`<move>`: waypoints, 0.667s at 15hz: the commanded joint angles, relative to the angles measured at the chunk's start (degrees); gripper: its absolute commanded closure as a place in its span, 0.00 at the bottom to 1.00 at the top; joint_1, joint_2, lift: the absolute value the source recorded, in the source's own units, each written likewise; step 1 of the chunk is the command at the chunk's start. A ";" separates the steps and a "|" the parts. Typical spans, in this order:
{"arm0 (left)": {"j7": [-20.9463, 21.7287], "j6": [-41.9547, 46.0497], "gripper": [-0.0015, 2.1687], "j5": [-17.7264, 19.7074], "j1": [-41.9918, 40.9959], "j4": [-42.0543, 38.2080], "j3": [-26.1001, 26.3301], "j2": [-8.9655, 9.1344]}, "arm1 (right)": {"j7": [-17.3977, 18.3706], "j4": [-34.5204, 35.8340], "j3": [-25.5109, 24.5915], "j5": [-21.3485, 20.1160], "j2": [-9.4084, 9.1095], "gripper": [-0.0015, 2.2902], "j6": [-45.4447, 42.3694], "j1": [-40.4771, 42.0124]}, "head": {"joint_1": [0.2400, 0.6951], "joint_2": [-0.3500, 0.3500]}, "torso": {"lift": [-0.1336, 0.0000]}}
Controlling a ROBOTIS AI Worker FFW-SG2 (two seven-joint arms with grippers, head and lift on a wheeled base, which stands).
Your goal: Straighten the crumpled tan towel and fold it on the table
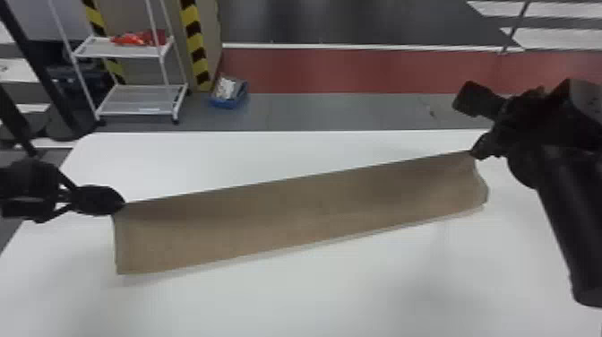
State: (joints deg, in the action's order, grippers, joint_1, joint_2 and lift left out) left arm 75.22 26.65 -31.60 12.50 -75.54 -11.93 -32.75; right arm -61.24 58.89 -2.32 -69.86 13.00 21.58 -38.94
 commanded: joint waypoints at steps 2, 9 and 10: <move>-0.52 0.10 0.99 -1.45 1.30 1.53 1.30 0.32 | 0.95 -0.88 -0.41 -0.80 -0.78 0.58 -0.17 -0.44 | 1.00 0.47 | 0.08; -7.28 -2.36 0.00 0.05 -0.28 1.09 1.03 0.76 | 8.15 -1.49 -0.05 -0.98 -1.66 0.00 1.58 1.49 | 1.00 0.46 | 0.08; -7.55 -2.36 0.02 0.14 -0.46 0.83 0.86 0.67 | 8.68 -1.49 -0.14 -0.89 -1.66 0.01 1.41 1.58 | 1.00 0.46 | 0.08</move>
State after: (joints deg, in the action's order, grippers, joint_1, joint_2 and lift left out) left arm 67.81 24.34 -31.54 12.31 -74.36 -10.73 -32.00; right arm -52.95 57.30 -2.35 -71.08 11.35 23.07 -37.64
